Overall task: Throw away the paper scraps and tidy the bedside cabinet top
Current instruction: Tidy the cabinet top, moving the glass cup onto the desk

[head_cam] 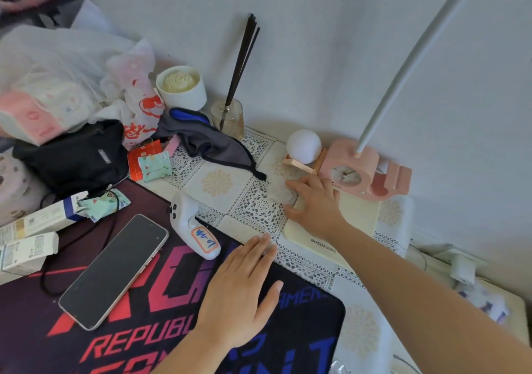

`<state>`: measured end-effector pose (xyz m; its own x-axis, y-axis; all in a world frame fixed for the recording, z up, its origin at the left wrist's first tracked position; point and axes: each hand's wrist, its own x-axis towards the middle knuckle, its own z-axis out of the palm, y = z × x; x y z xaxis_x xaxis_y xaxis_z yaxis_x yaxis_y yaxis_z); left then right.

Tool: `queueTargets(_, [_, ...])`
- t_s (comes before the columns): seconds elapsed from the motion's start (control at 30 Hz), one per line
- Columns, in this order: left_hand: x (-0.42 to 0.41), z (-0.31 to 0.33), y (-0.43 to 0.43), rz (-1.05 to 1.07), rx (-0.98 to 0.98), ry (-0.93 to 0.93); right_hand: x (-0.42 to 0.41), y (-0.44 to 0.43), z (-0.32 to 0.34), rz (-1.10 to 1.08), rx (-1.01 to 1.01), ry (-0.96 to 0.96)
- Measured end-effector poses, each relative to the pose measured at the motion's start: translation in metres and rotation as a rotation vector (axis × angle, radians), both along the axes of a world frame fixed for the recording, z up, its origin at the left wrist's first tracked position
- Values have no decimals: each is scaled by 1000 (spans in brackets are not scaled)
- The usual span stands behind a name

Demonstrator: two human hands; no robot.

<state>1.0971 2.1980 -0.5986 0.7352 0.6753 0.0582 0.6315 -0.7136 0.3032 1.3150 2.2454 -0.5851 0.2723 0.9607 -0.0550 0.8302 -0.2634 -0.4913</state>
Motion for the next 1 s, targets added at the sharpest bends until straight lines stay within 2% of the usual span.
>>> queueTargets(0.1, [0,-1,-1,-1,0,1,-2,-6,5,-21,35,59])
queueTargets(0.23, [0,0,-1,-11,21,38,0,-46,16,-73,204,173])
queueTargets(0.3, [3,2,-5,3,34,46,8,-78,17,-99,244,162])
queueTargets(0.4, [26,11,-22,1,24,-8,36,-131,16,-153,274,48])
queueTargets(0.67, [169,37,-106,-210,-40,-186,129,-255,6,-426,183,-123])
queueTargets(0.8, [218,17,-145,-269,-83,-112,152,-304,-11,-516,115,-148])
queueTargets(1.0, [243,-41,-164,-236,-184,54,161,-348,-60,-550,40,-26])
